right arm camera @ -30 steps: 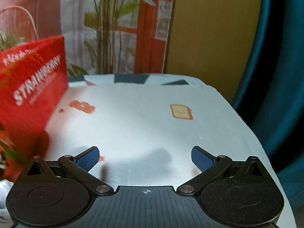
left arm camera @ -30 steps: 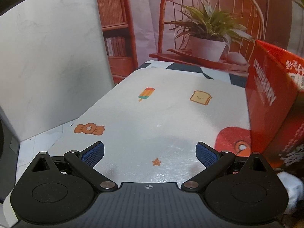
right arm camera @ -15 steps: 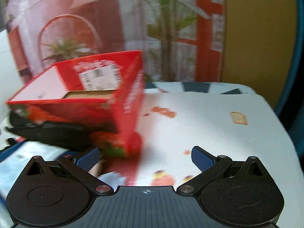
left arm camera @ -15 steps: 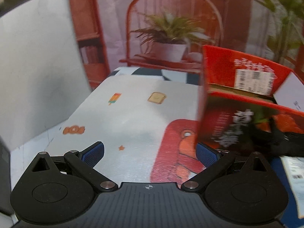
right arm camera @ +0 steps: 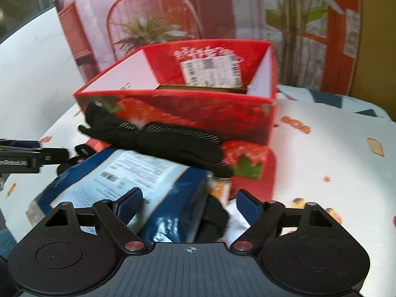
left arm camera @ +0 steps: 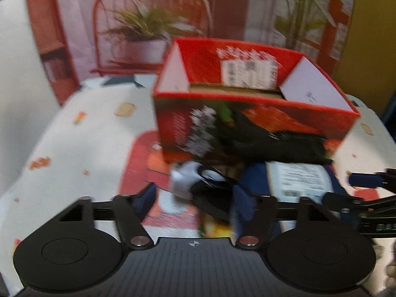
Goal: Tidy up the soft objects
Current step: 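Move the left tool toward the pile of soft items beside the red box, then grasp the blue plastic-wrapped package with the left gripper and lift it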
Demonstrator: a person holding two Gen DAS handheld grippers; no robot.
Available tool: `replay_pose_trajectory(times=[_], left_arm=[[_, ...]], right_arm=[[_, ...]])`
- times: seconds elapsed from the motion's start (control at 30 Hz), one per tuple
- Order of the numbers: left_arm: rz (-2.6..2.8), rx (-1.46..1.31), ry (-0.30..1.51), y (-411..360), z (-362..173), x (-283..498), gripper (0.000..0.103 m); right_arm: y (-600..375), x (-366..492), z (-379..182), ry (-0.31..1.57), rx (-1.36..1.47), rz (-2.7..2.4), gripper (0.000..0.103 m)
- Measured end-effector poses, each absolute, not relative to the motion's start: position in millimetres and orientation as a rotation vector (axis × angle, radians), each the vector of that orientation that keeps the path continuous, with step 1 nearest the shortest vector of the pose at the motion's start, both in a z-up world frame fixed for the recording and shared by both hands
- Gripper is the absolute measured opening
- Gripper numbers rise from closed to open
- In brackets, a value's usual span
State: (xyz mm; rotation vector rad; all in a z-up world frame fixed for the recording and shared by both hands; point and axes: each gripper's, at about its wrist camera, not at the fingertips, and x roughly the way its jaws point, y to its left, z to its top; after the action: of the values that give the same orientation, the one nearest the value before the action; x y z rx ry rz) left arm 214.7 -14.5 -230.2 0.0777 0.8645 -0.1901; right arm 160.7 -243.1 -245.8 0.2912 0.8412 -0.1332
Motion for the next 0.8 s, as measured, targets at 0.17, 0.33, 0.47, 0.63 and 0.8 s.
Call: replay_pose_trajectory(times=[0.17, 0.33, 0.47, 0.63, 0.8], left_arm=[[-0.284, 0.032, 0.913, -13, -239, 217, 0.052], [-0.335, -0.004, 0.941, -5, -238, 221, 0.052], [-0.380, -0.025, 0.949, 0, -234, 217, 0.052], [-0.413, -0.077, 0.934, 8, -226, 212, 0.052], [-0.428, -0.109, 0.895, 14, -214, 213, 0.052]], right_arm=[[-239, 158, -249, 0.860, 0.322, -0.090, 0.073], [-237, 154, -246, 0.877, 0.332, -0.050, 0.066], [-233, 154, -247, 0.897, 0.320, -0.035, 0.065], [-236, 157, -254, 0.914, 0.347, -0.031, 0.066], [-232, 156, -251, 0.924, 0.320, -0.035, 0.066]])
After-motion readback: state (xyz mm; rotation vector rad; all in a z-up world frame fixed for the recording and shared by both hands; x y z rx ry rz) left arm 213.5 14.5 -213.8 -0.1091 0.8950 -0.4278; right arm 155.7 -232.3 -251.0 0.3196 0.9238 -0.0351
